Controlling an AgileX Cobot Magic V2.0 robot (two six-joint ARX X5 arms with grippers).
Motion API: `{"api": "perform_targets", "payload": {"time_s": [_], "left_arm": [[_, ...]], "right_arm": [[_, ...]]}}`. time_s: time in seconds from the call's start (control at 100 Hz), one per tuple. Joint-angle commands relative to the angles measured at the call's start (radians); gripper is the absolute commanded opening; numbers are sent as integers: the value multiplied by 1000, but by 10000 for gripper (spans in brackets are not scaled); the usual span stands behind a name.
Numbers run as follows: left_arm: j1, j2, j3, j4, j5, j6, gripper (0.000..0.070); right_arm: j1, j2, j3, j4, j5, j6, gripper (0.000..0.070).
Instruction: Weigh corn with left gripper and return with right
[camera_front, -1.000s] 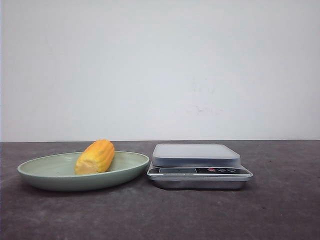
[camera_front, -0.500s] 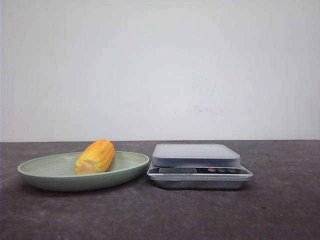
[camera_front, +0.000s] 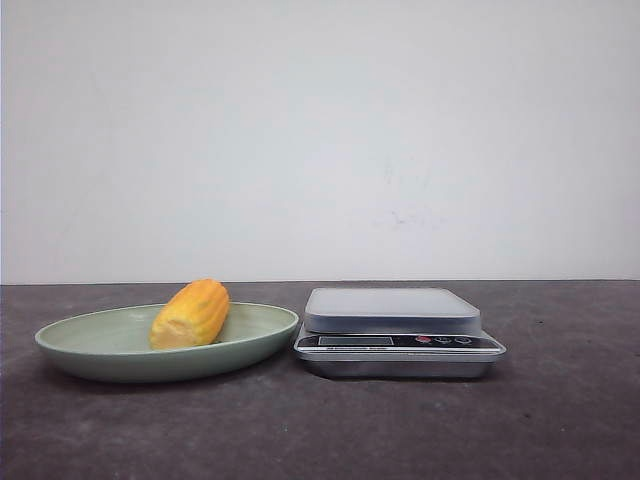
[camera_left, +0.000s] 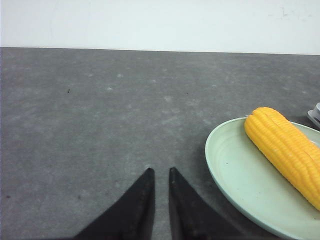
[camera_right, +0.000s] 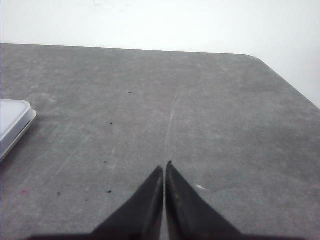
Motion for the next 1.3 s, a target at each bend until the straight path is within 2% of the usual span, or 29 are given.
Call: {"api": "perform_targets", "payload": {"time_s": [0.0,0.3,0.39,0.6,0.75,0.88,1.04,1.11,1.29], "left_arm": [[1,-1,-18,-6,0,14,4],[1,-1,-18,-6,0,14,4],[1,-1,-18,-6,1,7,4],[1,-1,-14,0,5,-109,4],[1,-1,1,-2,4,-182,4],[1,-1,9,-1,5,-259,4],[1,-1,46,-18,19,-389,4],[1,4,88,-25,41,-430,5],[1,83,309,-149,66,-422,6]], "right_arm": [[1,-2,-4,10,1,-10,0],[2,-2,-4,63,-3,6,0],[2,-2,-4,113,-2,54,0],[2,-2,-4,197,-3,169,0],[2,-2,-4,196,-12,218,0],[2,-2,-4,196,-85,246,0],[2,-2,3,194,-281,260,0],[2,-2,27,178,-339,268,0],[2,4,188,6,-349,290,0]]}}
